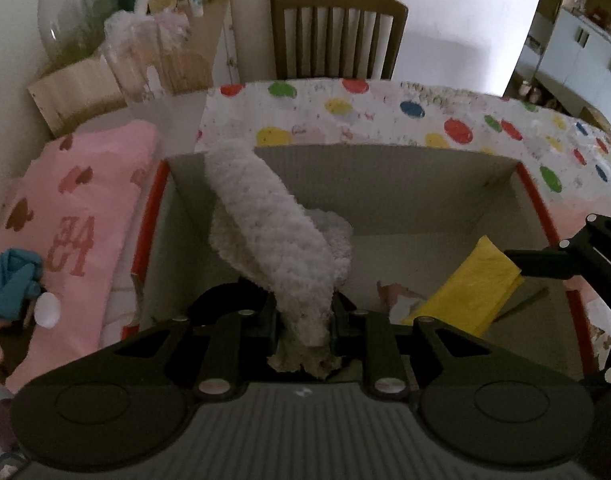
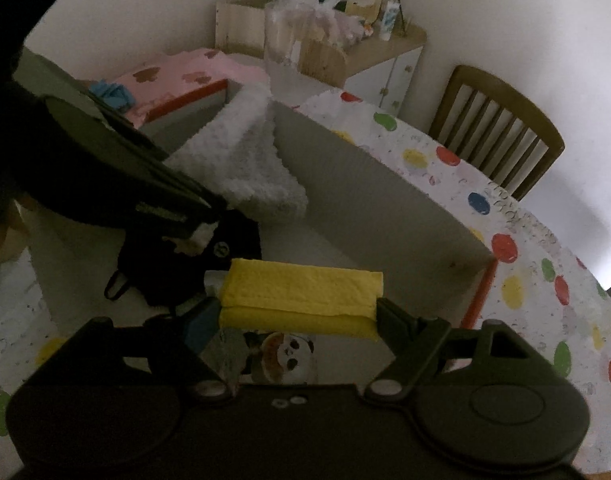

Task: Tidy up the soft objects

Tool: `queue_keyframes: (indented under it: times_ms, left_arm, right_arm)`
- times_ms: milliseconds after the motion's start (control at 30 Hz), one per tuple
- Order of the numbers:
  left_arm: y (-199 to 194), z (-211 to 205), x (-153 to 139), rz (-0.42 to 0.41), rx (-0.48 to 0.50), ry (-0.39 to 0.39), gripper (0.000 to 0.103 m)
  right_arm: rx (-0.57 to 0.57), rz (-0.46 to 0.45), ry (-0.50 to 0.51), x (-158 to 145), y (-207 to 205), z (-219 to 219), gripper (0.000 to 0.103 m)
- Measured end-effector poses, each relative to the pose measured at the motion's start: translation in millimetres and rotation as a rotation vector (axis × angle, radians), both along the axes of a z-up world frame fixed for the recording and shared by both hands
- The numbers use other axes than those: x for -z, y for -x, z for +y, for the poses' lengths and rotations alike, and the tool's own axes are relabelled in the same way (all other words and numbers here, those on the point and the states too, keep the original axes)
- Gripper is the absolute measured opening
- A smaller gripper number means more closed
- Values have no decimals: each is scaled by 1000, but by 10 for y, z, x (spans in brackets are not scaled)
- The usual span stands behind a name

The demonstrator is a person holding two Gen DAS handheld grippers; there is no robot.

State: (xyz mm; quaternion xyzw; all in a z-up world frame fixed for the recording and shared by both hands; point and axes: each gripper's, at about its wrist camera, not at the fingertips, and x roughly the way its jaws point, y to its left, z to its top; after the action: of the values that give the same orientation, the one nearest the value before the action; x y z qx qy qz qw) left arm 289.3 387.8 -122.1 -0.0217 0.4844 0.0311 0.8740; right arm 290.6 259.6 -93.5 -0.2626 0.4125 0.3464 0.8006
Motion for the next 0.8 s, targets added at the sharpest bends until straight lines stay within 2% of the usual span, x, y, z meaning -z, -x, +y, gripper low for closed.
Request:
queue_keyframes:
  times_ms: [233, 533, 733, 800]
  left_arm:
    - [-136, 33, 181, 53, 8, 8, 22]
    - [-223, 56, 327, 123, 18, 32, 23]
    - [-206, 92, 339, 123, -2, 66, 28]
    - [-194, 93, 340, 120, 2, 66, 36]
  right_arm:
    - [5, 40, 9, 118, -70, 75, 82]
    - [6, 47, 13, 184, -71, 90, 84]
    - [11, 44, 11, 170, -69, 70, 85]
    - [12, 43, 7, 158, -63, 57, 85]
